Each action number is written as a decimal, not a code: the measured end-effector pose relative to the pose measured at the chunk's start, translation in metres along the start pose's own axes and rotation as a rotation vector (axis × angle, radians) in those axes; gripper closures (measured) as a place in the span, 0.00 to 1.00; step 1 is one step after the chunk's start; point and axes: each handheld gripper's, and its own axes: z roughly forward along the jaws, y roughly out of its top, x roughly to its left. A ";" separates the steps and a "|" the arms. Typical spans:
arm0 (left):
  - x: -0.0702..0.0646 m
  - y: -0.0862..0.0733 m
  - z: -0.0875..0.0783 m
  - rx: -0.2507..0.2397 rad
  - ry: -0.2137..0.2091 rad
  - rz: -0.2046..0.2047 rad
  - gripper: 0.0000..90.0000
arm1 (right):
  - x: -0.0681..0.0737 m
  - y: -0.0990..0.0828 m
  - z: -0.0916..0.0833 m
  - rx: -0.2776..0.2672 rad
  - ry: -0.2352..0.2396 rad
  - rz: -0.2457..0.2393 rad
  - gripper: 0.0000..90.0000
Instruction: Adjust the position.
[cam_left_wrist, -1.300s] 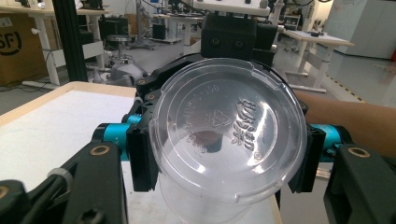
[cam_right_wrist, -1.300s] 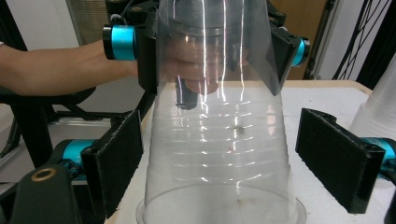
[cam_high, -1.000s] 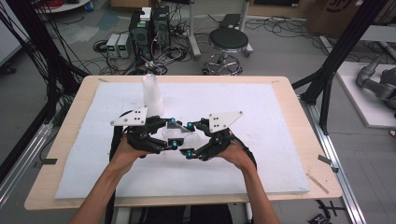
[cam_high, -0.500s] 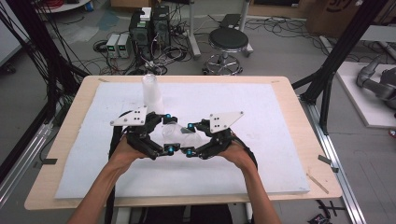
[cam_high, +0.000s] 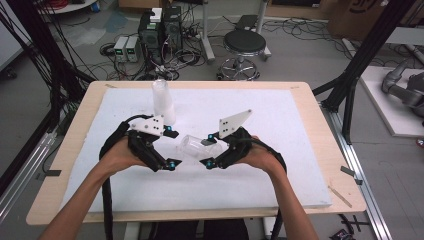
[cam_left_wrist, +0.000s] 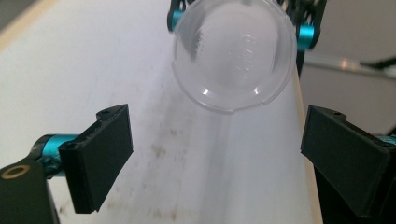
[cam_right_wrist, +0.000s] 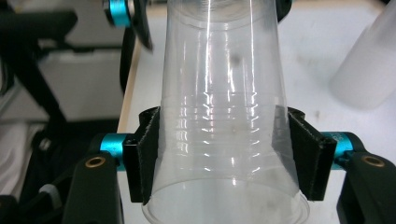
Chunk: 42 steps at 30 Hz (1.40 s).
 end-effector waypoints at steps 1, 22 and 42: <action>0.001 0.002 0.000 0.035 -0.001 0.000 0.10 | 0.000 0.002 0.000 0.038 0.011 0.002 0.40; 0.005 0.016 0.026 0.256 -0.081 0.023 0.13 | -0.001 0.025 0.016 0.352 0.054 -0.015 0.40; 0.003 0.025 0.039 0.249 -0.151 0.026 0.40 | 0.001 0.027 0.017 0.349 0.053 -0.030 0.40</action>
